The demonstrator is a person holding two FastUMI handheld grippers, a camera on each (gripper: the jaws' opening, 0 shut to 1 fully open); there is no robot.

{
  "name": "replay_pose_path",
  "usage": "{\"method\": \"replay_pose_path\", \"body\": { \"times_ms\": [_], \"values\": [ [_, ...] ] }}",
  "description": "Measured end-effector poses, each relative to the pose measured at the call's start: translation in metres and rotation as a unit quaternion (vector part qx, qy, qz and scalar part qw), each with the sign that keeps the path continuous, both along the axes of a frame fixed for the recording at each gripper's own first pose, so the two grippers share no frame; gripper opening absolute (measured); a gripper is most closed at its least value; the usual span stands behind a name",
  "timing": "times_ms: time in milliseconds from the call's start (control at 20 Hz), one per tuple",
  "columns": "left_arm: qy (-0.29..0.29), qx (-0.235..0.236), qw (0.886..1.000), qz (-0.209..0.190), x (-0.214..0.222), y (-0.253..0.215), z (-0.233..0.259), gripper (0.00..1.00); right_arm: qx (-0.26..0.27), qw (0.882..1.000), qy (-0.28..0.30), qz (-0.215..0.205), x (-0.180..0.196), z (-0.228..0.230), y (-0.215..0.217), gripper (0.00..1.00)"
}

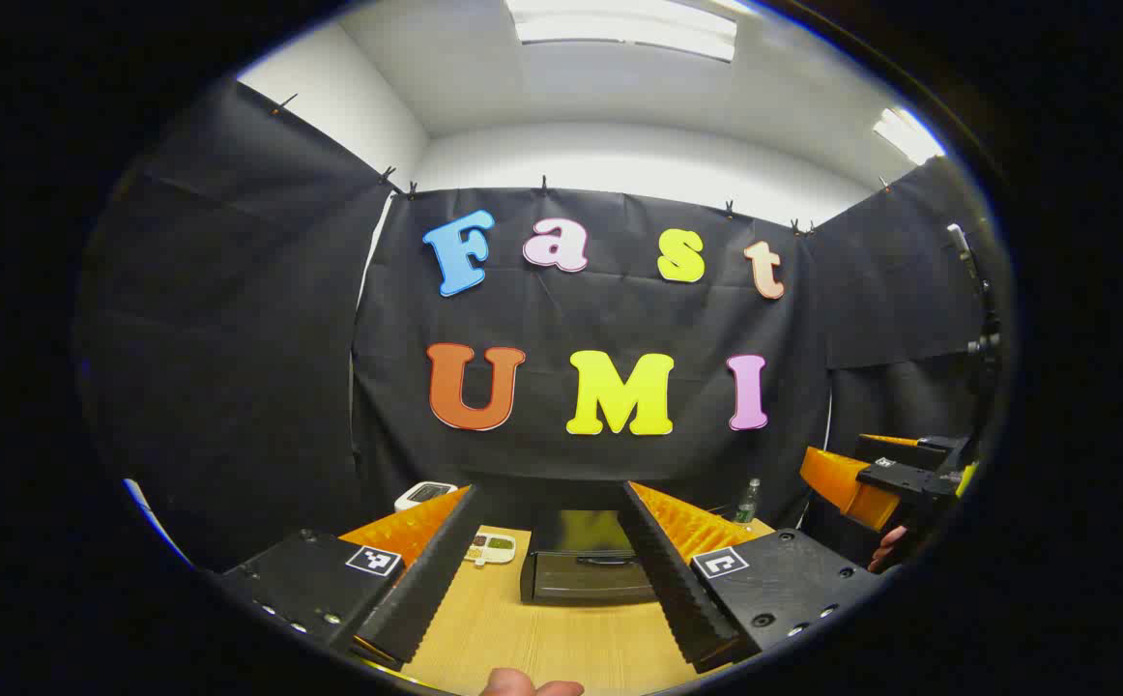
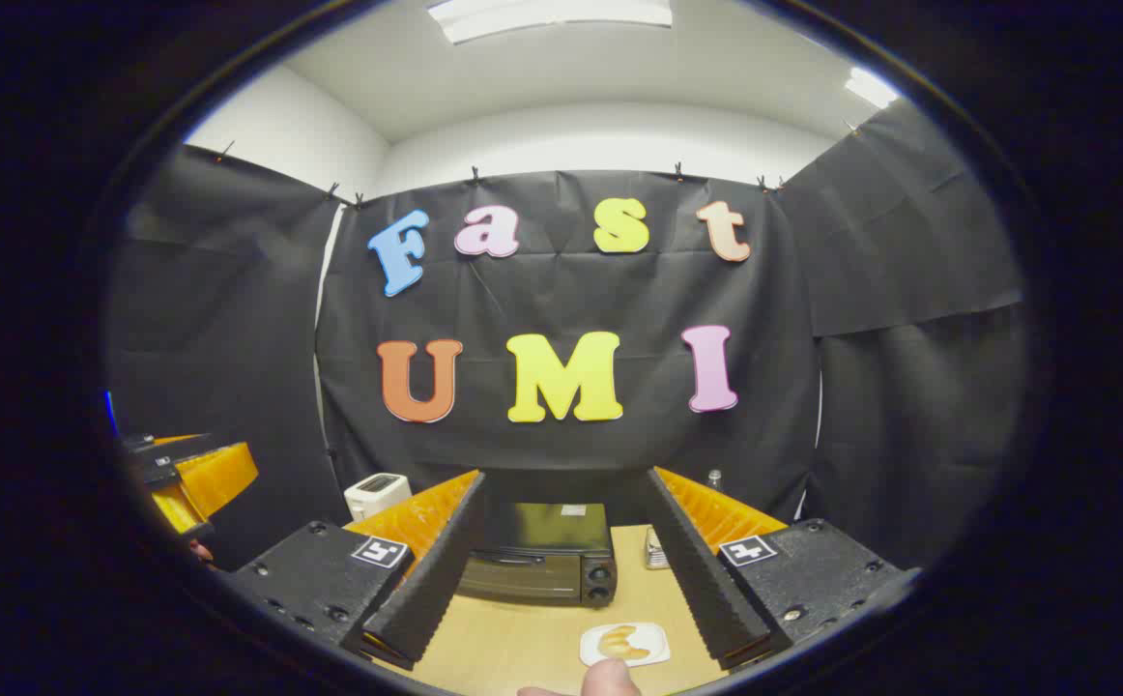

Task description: Open the electric oven with the left hand, put the food in, and close the electric oven.

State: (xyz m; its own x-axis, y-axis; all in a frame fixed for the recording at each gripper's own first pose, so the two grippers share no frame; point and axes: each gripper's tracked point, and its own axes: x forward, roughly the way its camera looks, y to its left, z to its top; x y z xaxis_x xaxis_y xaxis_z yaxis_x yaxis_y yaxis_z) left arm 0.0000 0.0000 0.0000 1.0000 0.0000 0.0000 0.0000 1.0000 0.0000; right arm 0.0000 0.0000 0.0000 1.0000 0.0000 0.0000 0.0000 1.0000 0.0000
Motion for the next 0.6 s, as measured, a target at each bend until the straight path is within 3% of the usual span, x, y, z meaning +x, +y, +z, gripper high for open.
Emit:
{"method": "replay_pose_path", "body": {
  "times_ms": [600],
  "values": [
    [0.000,0.004,1.000,0.004,0.004,-0.011,0.000,0.94,0.014,1.000,0.009,-0.002,0.004,-0.005,-0.020,1.00]
  ]
}}
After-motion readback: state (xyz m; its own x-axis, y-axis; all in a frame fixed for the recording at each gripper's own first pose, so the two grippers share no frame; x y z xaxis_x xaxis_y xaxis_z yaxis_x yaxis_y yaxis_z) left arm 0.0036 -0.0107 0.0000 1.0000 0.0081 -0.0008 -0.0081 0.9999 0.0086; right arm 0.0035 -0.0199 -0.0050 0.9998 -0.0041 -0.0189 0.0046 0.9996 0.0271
